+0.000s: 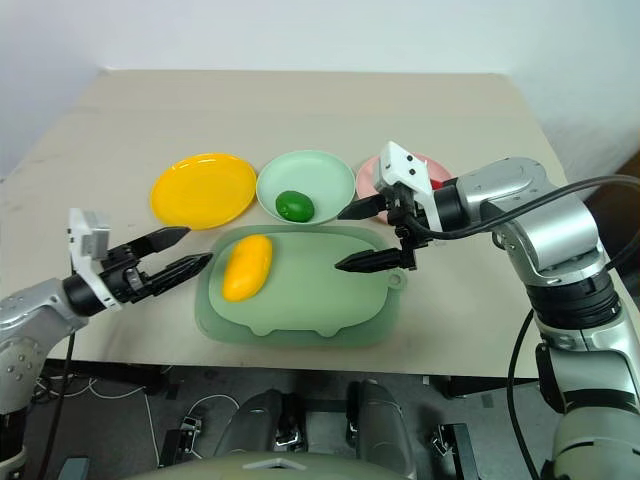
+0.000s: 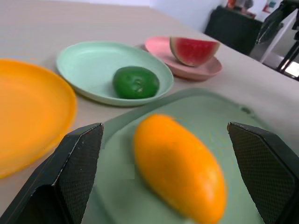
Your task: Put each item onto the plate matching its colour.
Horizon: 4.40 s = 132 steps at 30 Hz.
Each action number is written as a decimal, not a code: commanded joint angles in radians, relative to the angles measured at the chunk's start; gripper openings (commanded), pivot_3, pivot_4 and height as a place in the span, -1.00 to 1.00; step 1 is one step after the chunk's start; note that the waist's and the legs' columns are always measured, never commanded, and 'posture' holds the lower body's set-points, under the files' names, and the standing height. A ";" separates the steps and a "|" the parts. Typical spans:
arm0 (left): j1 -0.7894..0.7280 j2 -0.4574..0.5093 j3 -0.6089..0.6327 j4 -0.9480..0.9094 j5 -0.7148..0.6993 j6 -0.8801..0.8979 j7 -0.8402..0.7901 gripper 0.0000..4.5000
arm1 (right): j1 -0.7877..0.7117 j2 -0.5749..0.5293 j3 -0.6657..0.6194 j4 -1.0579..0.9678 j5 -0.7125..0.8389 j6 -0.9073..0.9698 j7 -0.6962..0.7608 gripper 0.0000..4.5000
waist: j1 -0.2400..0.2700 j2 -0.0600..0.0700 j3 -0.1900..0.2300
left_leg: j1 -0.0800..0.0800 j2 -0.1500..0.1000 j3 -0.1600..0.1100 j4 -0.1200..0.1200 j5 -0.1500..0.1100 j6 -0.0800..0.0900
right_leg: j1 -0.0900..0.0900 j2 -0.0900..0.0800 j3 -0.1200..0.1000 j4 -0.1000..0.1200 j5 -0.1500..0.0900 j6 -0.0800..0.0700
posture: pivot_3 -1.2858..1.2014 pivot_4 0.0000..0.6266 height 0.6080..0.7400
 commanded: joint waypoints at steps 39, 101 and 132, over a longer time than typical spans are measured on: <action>-0.486 -0.285 -0.148 -0.030 -0.149 0.920 0.793 1.00 | 0.027 0.023 -0.004 -0.017 0.037 -0.065 -0.119 0.99 | 0.027 -0.004 0.002 | 0.002 0.000 -0.001 0.001 0.004 0.004 | 0.004 0.002 -0.001 0.000 0.000 0.001 | 0.03 -0.52 0.33; -0.979 -0.065 -0.352 1.192 0.575 0.061 0.189 0.99 | 0.060 0.106 -0.074 -0.075 0.138 -0.020 -0.345 1.00 | 0.038 -0.007 0.004 | -0.002 0.000 0.001 0.001 0.005 0.003 | -0.001 0.001 -0.001 0.001 0.000 0.000 | 0.03 -0.52 0.33; -0.202 0.093 0.110 0.261 0.225 -0.052 -0.241 0.99 | 0.272 0.114 -0.272 -0.234 0.297 0.003 -0.487 1.00 | 0.024 -0.008 0.005 | -0.001 0.000 -0.001 0.001 0.004 -0.001 | 0.001 -0.001 -0.001 0.000 0.000 0.000 | 0.03 -0.52 0.33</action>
